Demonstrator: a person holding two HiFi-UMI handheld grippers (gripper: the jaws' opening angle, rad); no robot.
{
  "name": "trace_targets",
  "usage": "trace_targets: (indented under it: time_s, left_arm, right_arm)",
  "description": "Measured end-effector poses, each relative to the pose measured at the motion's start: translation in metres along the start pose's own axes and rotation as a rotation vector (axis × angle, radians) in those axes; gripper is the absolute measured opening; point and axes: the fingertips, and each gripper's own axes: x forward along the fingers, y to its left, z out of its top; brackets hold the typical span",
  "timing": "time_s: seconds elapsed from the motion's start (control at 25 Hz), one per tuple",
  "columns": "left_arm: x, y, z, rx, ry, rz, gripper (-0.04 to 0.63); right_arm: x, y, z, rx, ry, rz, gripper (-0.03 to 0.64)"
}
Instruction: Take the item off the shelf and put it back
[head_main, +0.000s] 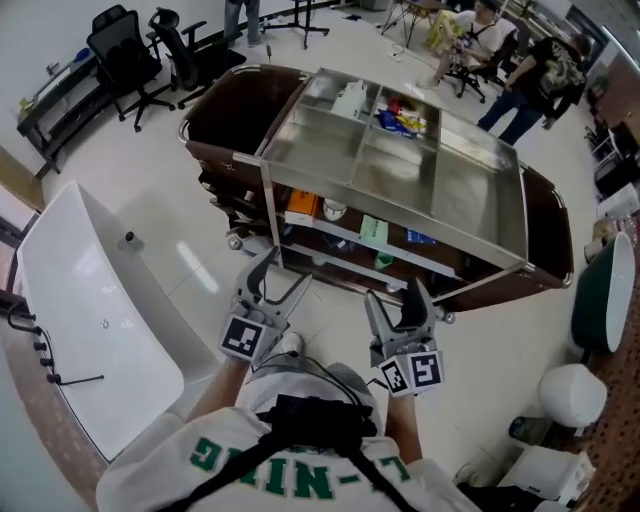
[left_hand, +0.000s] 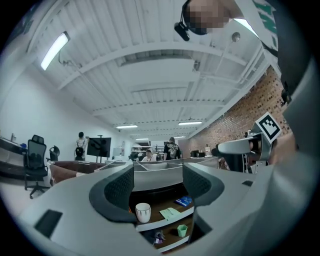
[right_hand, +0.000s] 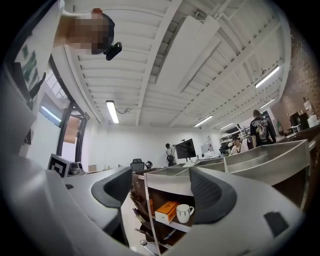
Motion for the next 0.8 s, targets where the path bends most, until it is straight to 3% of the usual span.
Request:
trace_targets:
  time_s: [0.32,0.4,0.48,0.72,0.8]
  left_arm:
    - [0.013,0.045,-0.06,0.051,0.112,0.005,0.313]
    - [0.008,0.046,-0.08,0.096,0.163,-0.005,0.386]
    - [0.003,0.046,-0.096,0.106,0.191,0.017,0.414]
    - [-0.008,0.051,-0.167,0.009,0.294,0.096,0.564]
    - [-0.01,0.051,-0.187,-0.023,0.333,0.107,0.583]
  right_arm:
    - [0.04,0.007,-0.013,0.04,0.031,0.044,0.377]
    - [0.047,0.006,-0.013,0.036,0.039,0.073,0.377]
    - [0.051,0.001,-0.013,0.03,0.049,0.094,0.377]
    - [0.056,-0.017,-0.018,0.071,0.073,0.113,0.377]
    - [0.057,-0.022,-0.016,0.068,0.073,0.121,0.377]
